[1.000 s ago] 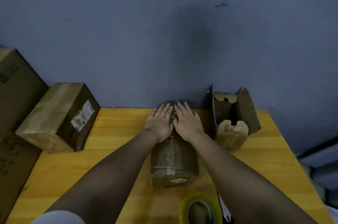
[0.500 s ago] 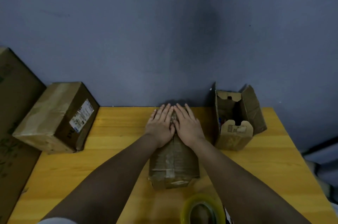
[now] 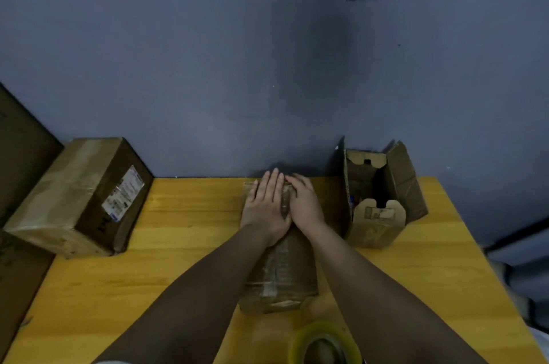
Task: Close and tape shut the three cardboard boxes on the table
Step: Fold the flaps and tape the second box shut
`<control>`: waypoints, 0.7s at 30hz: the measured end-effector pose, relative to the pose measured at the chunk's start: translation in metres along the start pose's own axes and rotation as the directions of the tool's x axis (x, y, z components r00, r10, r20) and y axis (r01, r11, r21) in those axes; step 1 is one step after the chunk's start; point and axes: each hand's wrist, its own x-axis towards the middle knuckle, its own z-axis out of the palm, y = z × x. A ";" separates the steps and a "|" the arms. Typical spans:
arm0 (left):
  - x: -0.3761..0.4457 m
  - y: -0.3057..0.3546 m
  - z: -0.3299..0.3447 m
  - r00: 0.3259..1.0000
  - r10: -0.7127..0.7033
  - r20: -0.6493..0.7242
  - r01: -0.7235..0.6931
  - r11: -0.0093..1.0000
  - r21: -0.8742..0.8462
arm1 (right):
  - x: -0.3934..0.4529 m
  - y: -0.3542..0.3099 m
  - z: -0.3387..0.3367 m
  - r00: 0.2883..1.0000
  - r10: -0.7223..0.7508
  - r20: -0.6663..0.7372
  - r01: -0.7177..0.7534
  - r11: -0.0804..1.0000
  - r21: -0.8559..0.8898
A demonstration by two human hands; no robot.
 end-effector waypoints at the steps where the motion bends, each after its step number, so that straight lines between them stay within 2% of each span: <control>1: -0.001 0.000 0.000 1.000 -0.001 0.007 0.001 1.000 0.014 | -0.001 0.000 0.001 1.000 -0.001 0.002 0.001 1.000 -0.011; 6: 0.003 0.001 -0.006 0.996 0.000 0.084 0.001 1.000 -0.005 | 0.001 -0.001 -0.004 0.999 0.023 0.040 -0.022 0.999 -0.023; 8: 0.002 -0.003 -0.014 0.992 0.036 0.122 -0.020 0.991 -0.130 | 0.001 -0.006 -0.008 0.997 0.047 0.068 -0.042 0.997 -0.067; 10: -0.007 -0.007 -0.020 0.997 0.042 0.059 -0.026 0.969 -0.247 | -0.004 -0.010 -0.014 0.999 0.033 0.039 -0.024 0.978 -0.205; 13: -0.034 -0.007 -0.019 0.997 -0.038 -0.066 0.025 0.983 -0.182 | -0.026 -0.014 -0.020 0.994 -0.102 -0.040 0.078 0.915 -0.396; 15: -0.054 -0.005 -0.016 0.997 -0.056 -0.061 0.046 0.987 -0.155 | -0.052 -0.013 -0.018 0.989 -0.149 0.000 0.134 0.884 -0.449; 21: -0.104 -0.003 -0.006 0.998 -0.056 0.008 0.057 0.996 -0.073 | -0.125 0.005 -0.011 0.969 -0.170 0.177 0.244 0.743 -0.622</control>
